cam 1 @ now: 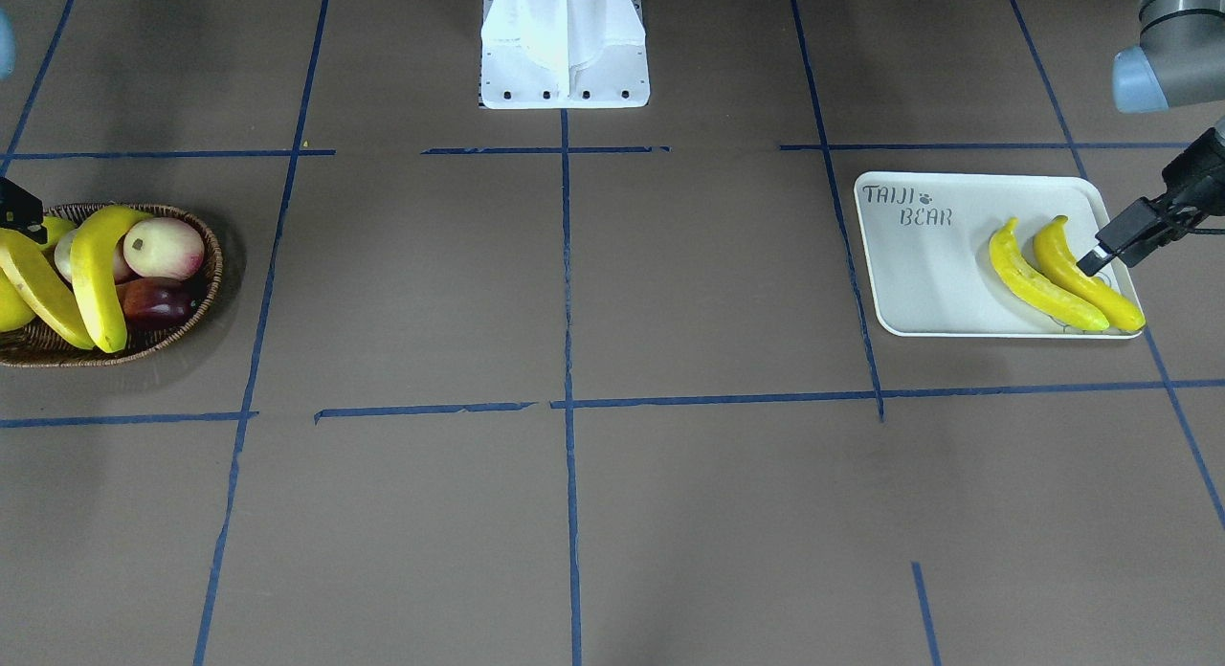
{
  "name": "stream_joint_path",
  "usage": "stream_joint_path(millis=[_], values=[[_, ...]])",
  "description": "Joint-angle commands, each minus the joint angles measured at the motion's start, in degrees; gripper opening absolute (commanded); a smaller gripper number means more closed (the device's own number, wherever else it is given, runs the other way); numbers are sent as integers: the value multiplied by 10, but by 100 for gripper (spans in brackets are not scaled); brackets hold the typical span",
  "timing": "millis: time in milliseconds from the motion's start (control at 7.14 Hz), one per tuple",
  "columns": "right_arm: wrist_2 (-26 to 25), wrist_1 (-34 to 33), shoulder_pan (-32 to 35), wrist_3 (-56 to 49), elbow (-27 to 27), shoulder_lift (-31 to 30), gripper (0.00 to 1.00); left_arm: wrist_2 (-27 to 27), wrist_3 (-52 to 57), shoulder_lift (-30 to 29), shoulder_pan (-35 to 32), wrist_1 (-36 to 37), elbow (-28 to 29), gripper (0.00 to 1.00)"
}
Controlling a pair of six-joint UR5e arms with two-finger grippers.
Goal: Transfer all bananas from basket to plate
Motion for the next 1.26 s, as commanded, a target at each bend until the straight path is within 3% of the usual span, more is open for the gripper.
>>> stream_joint_path(millis=[0, 280, 1120], values=[[-1, 7, -1, -5, -10, -5, 74, 0, -1, 1, 0, -2, -2, 100], [0, 7, -6, -4, -9, -5, 61, -1, -1, 4, 0, -2, -5, 100], [-7, 7, -31, -4, -10, -5, 61, -1, -1, 5, 1, -2, -6, 100]])
